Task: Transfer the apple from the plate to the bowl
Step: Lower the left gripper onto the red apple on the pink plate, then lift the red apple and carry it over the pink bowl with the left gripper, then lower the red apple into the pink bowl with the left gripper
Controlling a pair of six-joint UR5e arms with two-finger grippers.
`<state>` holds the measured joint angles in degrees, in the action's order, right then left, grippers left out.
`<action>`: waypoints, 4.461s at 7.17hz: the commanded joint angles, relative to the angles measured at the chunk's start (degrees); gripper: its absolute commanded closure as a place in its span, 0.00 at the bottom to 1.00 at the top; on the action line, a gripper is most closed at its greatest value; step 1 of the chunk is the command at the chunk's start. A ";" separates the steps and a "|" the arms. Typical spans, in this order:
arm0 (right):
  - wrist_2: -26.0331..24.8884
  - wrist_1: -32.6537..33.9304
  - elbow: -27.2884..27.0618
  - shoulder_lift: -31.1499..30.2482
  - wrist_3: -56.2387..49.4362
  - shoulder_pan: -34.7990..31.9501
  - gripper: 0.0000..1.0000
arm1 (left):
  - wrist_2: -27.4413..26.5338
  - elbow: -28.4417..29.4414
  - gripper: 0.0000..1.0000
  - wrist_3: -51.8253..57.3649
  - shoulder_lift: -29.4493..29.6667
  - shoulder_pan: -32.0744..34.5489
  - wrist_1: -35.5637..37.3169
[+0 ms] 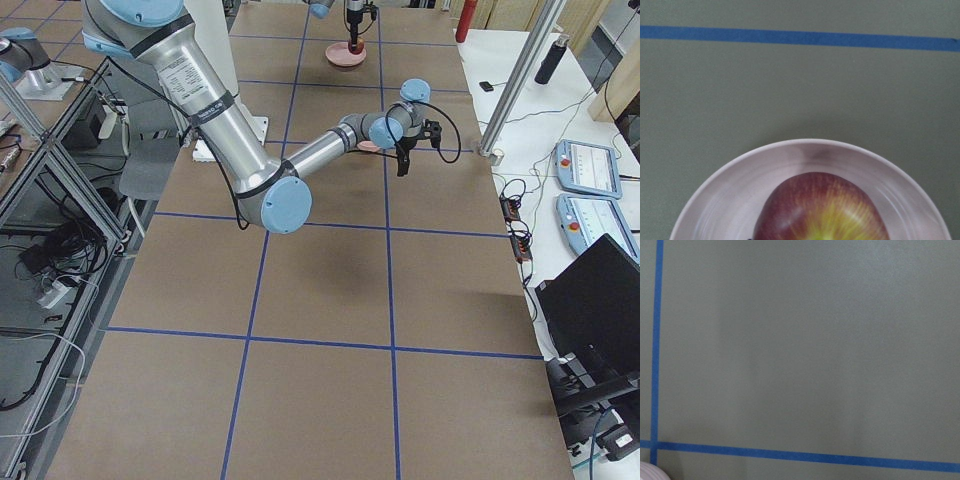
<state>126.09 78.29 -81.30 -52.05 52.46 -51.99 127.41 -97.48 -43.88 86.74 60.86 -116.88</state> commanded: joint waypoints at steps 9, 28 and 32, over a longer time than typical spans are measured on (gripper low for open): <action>0.30 -0.15 -3.07 -4.46 -0.17 -2.32 0.00 | -5.22 -3.52 1.00 -35.72 39.60 -15.29 25.45; 0.30 0.11 -5.19 -6.84 -1.13 -3.64 0.00 | -18.34 25.66 1.00 -43.84 58.71 -27.46 14.75; 0.30 0.11 -5.27 -6.84 -1.13 -3.64 0.00 | -18.34 26.28 0.61 -44.45 58.98 -27.81 13.61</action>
<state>126.39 78.40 -86.50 -58.89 51.26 -55.63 109.08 -71.26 -88.08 145.63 33.11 -103.20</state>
